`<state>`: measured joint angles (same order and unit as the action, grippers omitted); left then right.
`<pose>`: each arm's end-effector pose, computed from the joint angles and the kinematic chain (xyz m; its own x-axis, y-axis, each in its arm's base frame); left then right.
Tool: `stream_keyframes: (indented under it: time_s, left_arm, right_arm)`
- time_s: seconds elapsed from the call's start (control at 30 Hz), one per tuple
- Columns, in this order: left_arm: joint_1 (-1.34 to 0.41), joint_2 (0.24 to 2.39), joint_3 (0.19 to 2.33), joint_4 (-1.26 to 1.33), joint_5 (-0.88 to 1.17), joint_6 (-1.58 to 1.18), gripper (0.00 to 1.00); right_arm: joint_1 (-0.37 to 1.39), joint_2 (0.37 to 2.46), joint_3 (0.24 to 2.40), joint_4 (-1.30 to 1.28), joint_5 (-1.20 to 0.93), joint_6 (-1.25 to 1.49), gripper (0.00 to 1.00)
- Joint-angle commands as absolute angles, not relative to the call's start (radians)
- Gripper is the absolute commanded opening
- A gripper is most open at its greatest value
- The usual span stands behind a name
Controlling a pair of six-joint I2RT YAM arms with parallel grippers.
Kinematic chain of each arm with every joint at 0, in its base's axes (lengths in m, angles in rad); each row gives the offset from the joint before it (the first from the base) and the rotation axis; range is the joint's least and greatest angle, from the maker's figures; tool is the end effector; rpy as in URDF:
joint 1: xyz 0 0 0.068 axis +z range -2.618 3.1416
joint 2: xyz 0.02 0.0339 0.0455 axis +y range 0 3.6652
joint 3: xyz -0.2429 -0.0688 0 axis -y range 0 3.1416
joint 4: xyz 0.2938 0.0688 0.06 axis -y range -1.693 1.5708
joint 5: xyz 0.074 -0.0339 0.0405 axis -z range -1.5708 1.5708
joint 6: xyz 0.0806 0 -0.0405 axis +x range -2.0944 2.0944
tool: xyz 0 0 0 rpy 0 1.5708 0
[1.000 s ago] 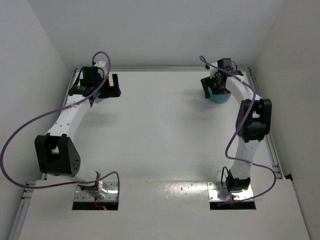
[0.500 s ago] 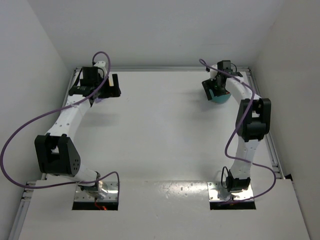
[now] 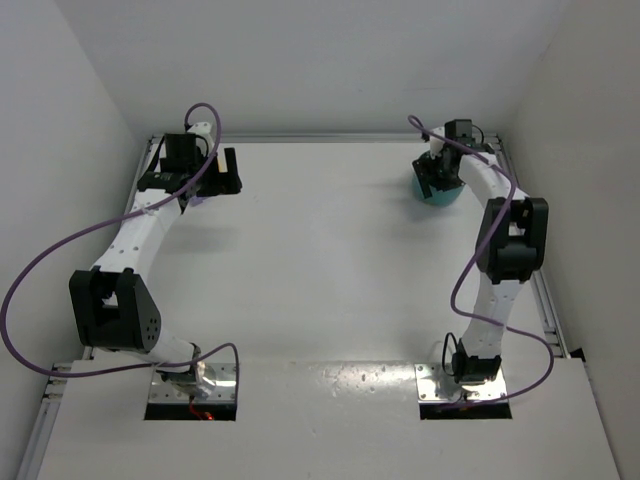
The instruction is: Sort the legos into containers by color
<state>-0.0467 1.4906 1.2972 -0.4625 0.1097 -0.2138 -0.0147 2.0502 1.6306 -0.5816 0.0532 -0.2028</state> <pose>0.4217 -0.0285 0.2640 -0.6236 -0.1820 -0.7603 0.0008 0.9724 -0.2334 0.5080 -0.0118 0.1340 -0.8335 -0.1889 -0.5192 -0.1271 0.9801 -0.1525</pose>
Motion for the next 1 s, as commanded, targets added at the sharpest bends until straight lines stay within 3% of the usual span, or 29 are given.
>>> stream_keyframes:
  time_s: [0.0, 0.63, 0.97]
  left_arm:
    - [-0.057, 1.468, 1.295, -0.439, 0.120, -0.209, 1.00]
    - [-0.057, 1.439, 1.285, -0.439, 0.110, -0.173, 1.00]
    - [0.107, 1.420, 1.264, -0.483, 0.134, 0.096, 1.00]
  right_arm:
    - [-0.029, 1.990, 1.637, -0.558, 0.057, -0.210, 0.92]
    - [-0.057, 1.838, 1.680, -0.548, -0.067, -0.144, 0.93]
    - [-0.028, 1.790, 1.723, -0.644, -0.388, -0.019, 0.93]
